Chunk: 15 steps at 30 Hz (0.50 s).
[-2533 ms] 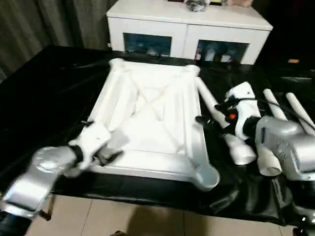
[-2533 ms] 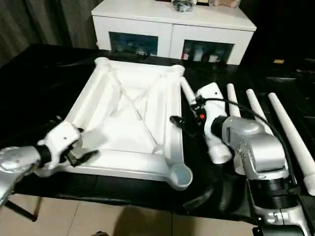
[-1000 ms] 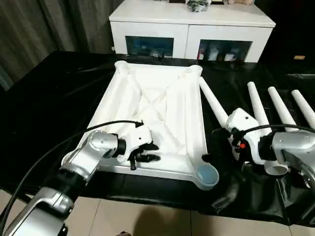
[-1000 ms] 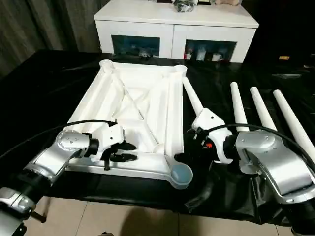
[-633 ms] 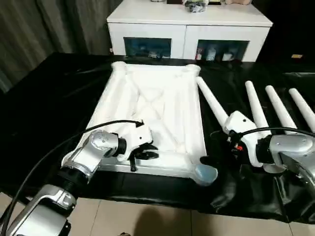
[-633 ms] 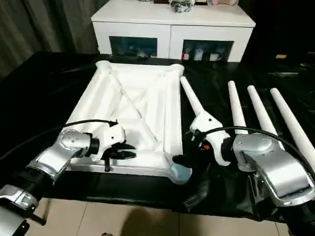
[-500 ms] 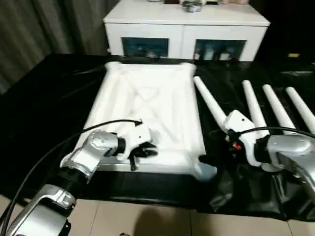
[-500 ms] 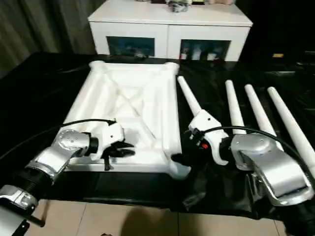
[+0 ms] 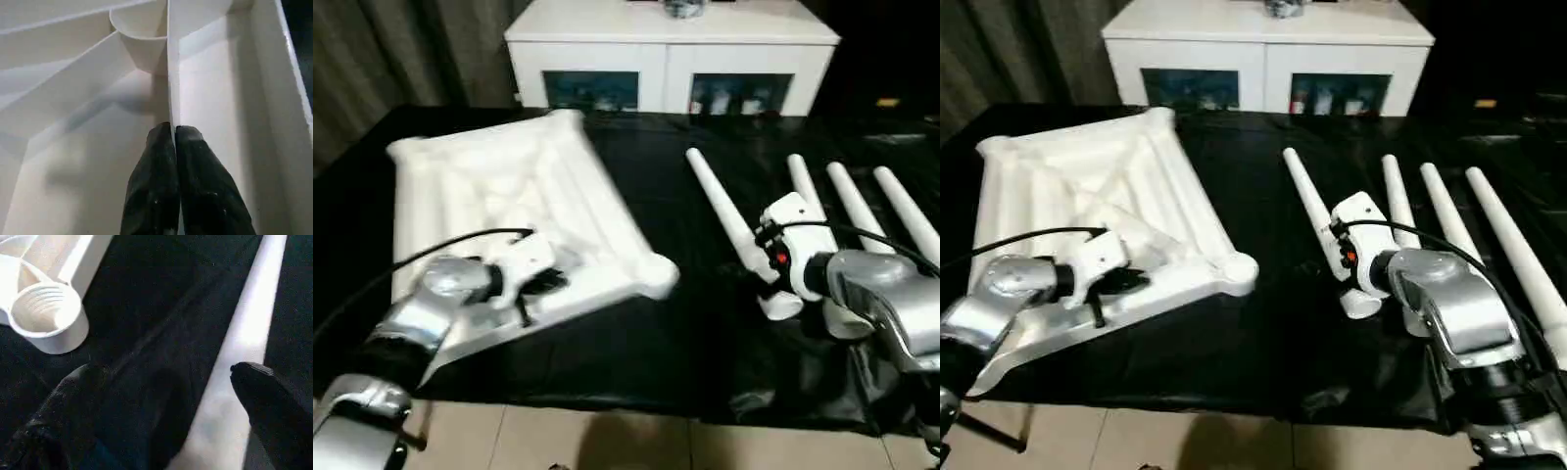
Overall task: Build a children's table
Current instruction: Pick table leg
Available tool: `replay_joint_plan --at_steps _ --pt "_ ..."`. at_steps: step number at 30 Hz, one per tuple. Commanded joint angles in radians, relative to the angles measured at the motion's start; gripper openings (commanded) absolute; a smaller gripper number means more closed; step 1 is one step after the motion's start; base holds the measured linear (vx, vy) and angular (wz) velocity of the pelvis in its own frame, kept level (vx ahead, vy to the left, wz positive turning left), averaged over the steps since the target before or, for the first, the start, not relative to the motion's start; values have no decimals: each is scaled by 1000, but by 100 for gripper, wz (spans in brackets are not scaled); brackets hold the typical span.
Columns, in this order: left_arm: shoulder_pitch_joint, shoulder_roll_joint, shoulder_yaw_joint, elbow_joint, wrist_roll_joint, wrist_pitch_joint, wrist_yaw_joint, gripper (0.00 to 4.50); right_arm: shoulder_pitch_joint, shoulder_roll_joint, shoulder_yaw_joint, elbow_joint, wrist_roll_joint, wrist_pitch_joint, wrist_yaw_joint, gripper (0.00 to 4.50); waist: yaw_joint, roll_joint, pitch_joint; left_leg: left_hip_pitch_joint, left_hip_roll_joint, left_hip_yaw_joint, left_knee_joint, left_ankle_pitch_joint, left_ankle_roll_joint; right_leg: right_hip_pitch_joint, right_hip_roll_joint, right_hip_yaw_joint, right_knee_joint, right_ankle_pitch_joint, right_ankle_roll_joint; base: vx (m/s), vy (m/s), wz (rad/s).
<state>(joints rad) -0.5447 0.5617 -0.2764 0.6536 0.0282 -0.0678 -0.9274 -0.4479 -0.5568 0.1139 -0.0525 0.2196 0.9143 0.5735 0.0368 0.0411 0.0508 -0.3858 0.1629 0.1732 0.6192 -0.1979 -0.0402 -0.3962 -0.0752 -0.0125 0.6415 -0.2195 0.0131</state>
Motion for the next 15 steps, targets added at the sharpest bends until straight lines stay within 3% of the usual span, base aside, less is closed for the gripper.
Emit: replay_joint_plan --at_steps 1,5,7,9,12,15 --pt "8 -17 16 -15 -24 -57 14 3 -28 13 -26 18 -9 14 -21 450 8 -15 -66 24 54 -15 -76 -120 14 43 -59 31 -70 -9 -275 0 0 0" --pt "4 -43 32 -19 -41 -104 20 3 -55 37 -48 65 -10 8 -56 450 22 -20 -69 26 54 -11 -74 -92 12 42 -59 31 -64 36 -274 0 0 0" --pt "-11 -53 62 -26 -84 -80 -28 44 -83 51 -60 113 -14 6 -78 450 29 -21 -70 26 52 -9 -72 -66 14 41 -59 30 -60 68 -277 0 0 0" --pt "-16 -53 78 -36 -103 -72 -41 54 -99 59 -67 139 -17 6 -91 450 33 -27 -72 23 50 -8 -69 -42 20 43 -60 30 -56 94 -279 0 0 0" --pt "-23 -53 102 -57 -129 -61 -48 90 -136 72 -73 201 -27 -1 -113 450 33 -28 -71 22 50 -8 -69 -41 15 43 -58 27 -53 112 -284 0 0 0" --pt "-24 -45 127 -94 -162 -23 -50 96 -192 85 -76 286 -42 -10 -138 450 30 -28 -67 22 48 -7 -70 -57 3 45 -58 27 -55 92 -291 0 0 0"
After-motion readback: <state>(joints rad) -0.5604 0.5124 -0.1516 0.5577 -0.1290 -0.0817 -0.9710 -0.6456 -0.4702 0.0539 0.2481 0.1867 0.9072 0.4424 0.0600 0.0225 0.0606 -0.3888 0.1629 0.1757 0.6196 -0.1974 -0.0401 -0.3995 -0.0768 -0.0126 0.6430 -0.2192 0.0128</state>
